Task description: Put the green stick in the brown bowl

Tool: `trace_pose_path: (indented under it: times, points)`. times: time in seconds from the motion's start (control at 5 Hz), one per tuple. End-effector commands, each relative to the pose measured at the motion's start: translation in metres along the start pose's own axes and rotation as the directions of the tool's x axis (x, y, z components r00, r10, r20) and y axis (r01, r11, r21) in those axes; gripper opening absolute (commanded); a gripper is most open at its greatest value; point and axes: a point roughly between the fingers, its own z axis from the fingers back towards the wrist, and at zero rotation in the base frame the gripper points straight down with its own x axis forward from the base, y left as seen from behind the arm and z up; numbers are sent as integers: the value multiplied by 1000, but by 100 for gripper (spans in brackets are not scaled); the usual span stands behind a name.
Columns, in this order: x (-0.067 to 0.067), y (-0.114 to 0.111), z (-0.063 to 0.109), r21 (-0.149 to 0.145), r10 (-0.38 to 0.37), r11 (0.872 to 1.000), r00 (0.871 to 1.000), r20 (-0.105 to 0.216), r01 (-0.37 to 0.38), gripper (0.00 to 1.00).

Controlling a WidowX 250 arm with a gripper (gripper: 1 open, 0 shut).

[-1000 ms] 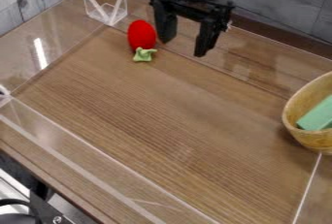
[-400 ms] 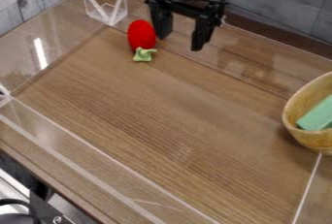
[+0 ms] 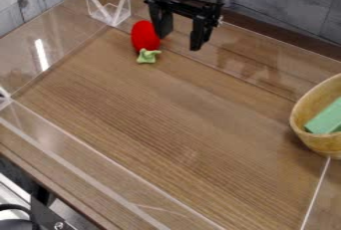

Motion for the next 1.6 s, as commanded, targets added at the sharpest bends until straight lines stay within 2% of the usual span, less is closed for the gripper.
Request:
trace_pose_path:
  times: [0.0, 0.2, 0.6, 0.8, 1.0, 1.2, 1.4]
  points:
    - [5, 5, 20, 8, -18, 1000, 997, 78, 18, 100]
    - [5, 2, 23, 5, -31, 1000, 995, 90, 31, 100]
    - [3, -23, 32, -1, -103, 995, 989, 105, 103, 100]
    - [-3, -16, 30, 8, -61, 998, 992, 109, 60, 100]
    - [-4, -1, 30, 18, -7, 1000, 992, 129, 5, 100]
    - [3, -3, 21, 28, -3, 1000, 989, 147, -1, 100]
    - [6, -16, 13, 28, -15, 1000, 989, 147, 11, 100]
